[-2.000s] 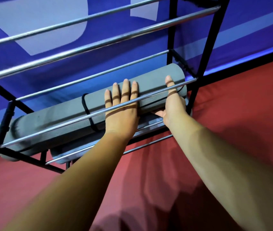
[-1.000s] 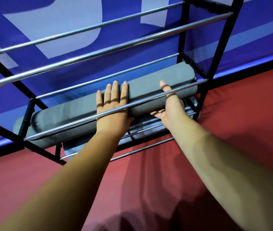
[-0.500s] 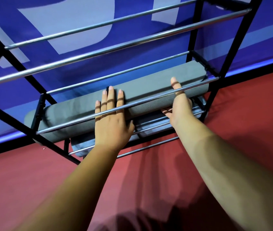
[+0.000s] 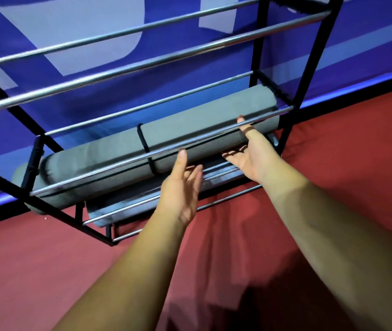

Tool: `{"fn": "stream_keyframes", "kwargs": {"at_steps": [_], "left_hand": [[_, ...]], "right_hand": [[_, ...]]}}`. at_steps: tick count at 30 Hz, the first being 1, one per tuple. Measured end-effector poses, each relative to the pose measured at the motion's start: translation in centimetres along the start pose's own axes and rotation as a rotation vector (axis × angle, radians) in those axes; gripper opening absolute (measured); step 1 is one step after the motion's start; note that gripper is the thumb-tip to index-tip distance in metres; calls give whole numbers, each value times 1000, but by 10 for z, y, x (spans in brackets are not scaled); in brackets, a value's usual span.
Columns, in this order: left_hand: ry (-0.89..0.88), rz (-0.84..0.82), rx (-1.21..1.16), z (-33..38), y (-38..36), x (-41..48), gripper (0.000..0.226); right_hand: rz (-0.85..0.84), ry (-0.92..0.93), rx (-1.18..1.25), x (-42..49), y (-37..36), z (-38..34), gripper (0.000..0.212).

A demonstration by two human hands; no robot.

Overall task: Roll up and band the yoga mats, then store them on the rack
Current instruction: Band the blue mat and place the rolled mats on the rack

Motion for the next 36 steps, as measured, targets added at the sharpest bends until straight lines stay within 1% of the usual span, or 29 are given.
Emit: {"fn": "stream_keyframes", "kwargs": {"at_steps": [1,2,3,5,7,9,10,11,12,13,15,16,18,24,27,29,32,34,36], "left_hand": [[16,19,-104,3,-8,9,46],[17,35,-184,5,-15,17,40],[12,30,-225,7,-19,21,44],[18,8,-224,6,-22,29,59],[20,23,-225,1,-19,36,64],[25,44,-244,-2,-19,40,58],[28,46,-253,-4,-19,40,55],[28,39,-269,-5,-18,41,53],[26,25,-279,-7,-17,42,54],[22,13,-281,-9,-15,43,55],[11,3,-294,-12,-11,43,56],[10,-3,-306,-12,-10,43,58],[4,-14,-313,-12,-8,43,63],[15,-28,-348,-13,-25,51,52],[-5,26,-321,-6,-38,46,52],[6,56,-289,-3,-43,45,46],[12,47,-244,-3,-45,41,37],[20,30,-201,-2,-44,38,42],[42,20,-173,-1,-38,36,47]], "right_hand": [[2,0,-57,-3,6,-3,52],[10,5,-141,-6,13,-7,49],[21,12,-252,-11,20,-12,49],[74,29,-507,-20,39,-23,48],[201,36,-721,-31,59,-39,40],[414,126,-900,-32,82,-61,35],[501,205,-977,-33,89,-72,39],[548,287,-1032,-32,91,-80,47],[542,348,-1079,-31,89,-84,53],[496,396,-1137,-28,85,-86,51],[428,442,-1272,-20,77,-83,34],[437,446,-1311,-18,75,-81,29],[479,460,-1349,-17,71,-79,26],[538,445,-1427,-18,67,-79,26],[556,451,-1437,-18,66,-78,26],[576,449,-1420,-19,65,-78,26],[578,422,-1342,-17,68,-71,28],[578,393,-1271,-15,71,-56,34],[627,378,-1211,-15,77,-38,45]]}}
Point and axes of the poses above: each hand's wrist, its own x-axis towards the middle knuckle, its own y-axis out of the back of the hand, z = x × y, the point moved 5 cm from there along x, towards the middle knuckle, and after that the axes turned 3 degrees about -y, right-handed, at the moved point
